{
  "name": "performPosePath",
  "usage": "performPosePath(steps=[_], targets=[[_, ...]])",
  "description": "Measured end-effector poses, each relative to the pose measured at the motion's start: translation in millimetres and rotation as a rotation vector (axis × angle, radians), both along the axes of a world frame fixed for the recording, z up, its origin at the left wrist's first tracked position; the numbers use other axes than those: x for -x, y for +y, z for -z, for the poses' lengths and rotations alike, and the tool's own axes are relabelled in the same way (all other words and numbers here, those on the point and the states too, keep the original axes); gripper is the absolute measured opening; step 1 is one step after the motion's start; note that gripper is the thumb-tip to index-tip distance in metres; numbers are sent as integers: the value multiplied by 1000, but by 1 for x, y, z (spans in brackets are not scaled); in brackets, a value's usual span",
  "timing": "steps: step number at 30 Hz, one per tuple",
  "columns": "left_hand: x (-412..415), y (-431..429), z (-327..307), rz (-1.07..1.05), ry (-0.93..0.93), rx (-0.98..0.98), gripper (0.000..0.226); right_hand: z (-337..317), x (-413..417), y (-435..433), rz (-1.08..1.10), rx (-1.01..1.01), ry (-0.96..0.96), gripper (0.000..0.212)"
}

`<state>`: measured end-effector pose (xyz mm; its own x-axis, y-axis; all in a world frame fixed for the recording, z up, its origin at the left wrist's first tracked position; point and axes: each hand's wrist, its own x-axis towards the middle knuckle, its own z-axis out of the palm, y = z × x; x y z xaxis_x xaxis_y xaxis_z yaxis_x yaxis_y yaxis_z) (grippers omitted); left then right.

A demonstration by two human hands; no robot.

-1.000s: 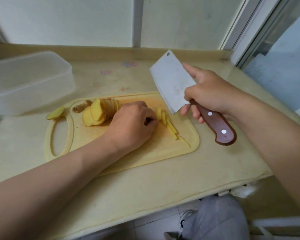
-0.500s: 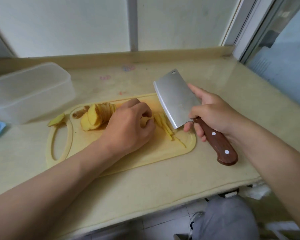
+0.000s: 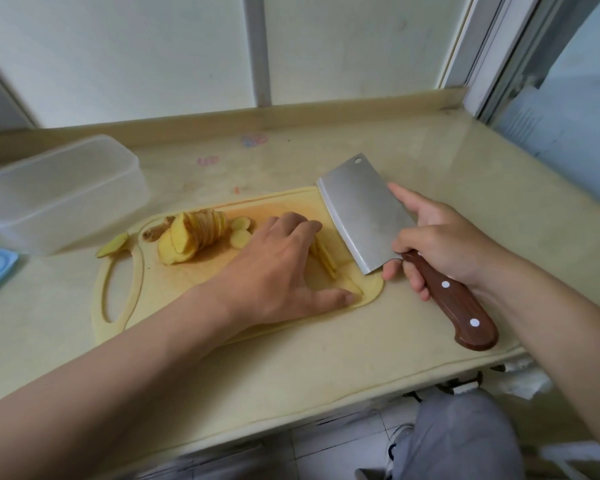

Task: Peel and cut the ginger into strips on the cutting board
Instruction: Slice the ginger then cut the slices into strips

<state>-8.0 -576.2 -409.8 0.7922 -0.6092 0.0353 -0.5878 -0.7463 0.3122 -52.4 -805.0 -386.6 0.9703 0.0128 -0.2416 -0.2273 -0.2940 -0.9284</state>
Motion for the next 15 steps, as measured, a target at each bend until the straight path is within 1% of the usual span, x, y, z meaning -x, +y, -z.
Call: performPosePath(steps=[3, 7, 11, 13, 15], targets=[[5, -4, 0, 12, 7, 27, 101, -4, 6, -1, -3, 1, 11, 84], [9, -10, 2, -4, -32, 56, 90, -5, 19, -11, 23, -14, 32, 80], [12, -18, 4, -15, -37, 80, 81, -6, 39, -14, 32, -35, 56, 82], [9, -19, 3, -50, -37, 97, 73, -6, 47, -9, 33, -32, 57, 83], [5, -18, 2, -100, -53, 129, 60, -4, 51, -3, 46, -29, 52, 83]])
